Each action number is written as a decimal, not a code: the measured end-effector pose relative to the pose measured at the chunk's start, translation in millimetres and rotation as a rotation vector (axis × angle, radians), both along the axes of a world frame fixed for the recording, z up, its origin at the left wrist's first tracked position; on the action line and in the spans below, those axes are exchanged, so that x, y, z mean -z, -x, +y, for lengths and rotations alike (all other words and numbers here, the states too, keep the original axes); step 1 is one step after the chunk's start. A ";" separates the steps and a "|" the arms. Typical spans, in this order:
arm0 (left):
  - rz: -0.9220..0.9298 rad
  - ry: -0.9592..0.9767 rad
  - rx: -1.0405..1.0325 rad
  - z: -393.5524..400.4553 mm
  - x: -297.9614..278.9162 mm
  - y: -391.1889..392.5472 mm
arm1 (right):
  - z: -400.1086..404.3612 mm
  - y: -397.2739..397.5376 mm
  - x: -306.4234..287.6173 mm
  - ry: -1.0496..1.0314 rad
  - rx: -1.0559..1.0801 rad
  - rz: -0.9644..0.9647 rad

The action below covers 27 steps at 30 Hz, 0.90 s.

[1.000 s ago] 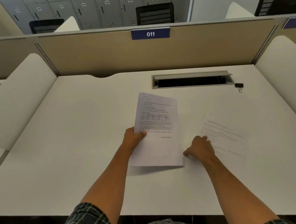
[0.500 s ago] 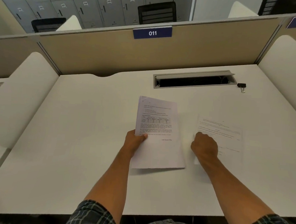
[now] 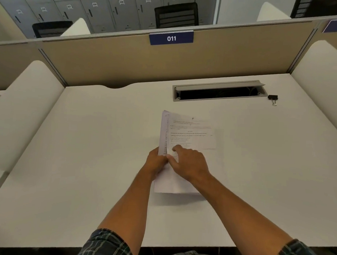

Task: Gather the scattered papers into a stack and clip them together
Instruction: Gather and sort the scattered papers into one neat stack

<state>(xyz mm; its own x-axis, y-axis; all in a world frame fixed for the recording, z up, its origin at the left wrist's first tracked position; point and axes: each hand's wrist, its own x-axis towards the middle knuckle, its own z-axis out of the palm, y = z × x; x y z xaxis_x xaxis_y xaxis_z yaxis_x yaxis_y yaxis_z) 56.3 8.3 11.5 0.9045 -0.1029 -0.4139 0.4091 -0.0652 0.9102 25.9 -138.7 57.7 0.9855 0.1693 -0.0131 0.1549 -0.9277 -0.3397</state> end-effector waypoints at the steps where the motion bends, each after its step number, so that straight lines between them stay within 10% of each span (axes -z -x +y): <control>1: 0.005 0.012 -0.004 -0.4 -1.0 -0.3 | -2.2 -0.8 1.5 -0.041 -0.050 0.007; 5: 0.036 0.078 -0.006 4.8 -1.7 -1.0 | -26.1 -9.9 5.7 -0.381 -0.061 -0.142; 9: 0.050 0.154 -0.018 10.0 -4.8 0.6 | -65.7 -25.4 2.3 -0.557 0.510 -0.341; 12: 0.065 0.209 -0.019 11.7 -9.2 0.5 | -102.0 -39.9 4.7 -0.807 0.816 0.119; 16: 0.070 0.175 -0.015 8.5 -12.4 -1.2 | -113.0 -30.0 14.5 -1.466 0.575 0.586; 27: 0.003 0.218 -0.027 -4.3 -51.4 1.8 | -95.8 -28.9 7.2 -1.371 0.450 0.256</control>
